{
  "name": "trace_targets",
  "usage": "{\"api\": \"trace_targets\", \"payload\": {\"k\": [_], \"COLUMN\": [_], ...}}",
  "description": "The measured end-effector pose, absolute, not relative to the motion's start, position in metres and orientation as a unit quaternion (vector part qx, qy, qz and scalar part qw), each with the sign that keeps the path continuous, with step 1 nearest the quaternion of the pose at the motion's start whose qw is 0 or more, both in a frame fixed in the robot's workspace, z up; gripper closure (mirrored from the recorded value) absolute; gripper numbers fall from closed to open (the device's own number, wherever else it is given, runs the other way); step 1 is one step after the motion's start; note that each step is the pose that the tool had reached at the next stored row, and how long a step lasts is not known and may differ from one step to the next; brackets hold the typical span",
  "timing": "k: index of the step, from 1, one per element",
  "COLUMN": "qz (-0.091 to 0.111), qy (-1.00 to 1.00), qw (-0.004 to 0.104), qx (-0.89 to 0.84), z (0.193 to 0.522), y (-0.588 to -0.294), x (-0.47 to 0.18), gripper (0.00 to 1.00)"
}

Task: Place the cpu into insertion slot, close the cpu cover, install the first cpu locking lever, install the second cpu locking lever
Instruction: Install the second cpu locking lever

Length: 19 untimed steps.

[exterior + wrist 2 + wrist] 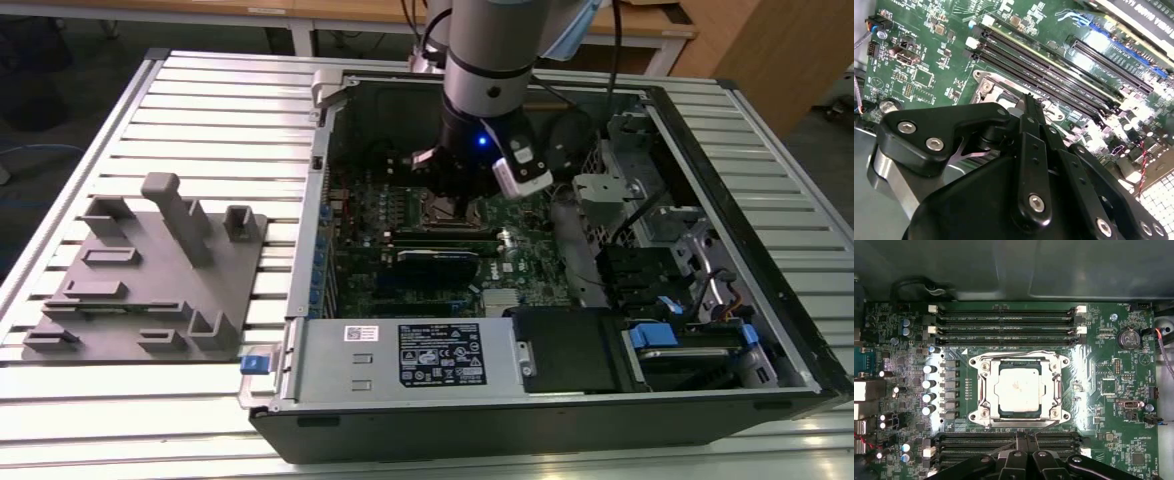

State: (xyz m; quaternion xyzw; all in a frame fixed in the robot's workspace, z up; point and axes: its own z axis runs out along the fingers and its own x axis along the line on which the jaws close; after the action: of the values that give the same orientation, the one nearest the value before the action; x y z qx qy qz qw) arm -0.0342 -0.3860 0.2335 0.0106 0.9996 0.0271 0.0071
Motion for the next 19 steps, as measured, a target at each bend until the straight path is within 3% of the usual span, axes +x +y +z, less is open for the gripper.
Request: {"api": "trace_targets", "payload": {"k": [19], "qz": [0.028], "qy": [1.0], "qw": [0.008], "qx": [0.011], "z": [0.232], "y": [-0.3877], "x": [-0.0428], "gripper": [0.9]}}
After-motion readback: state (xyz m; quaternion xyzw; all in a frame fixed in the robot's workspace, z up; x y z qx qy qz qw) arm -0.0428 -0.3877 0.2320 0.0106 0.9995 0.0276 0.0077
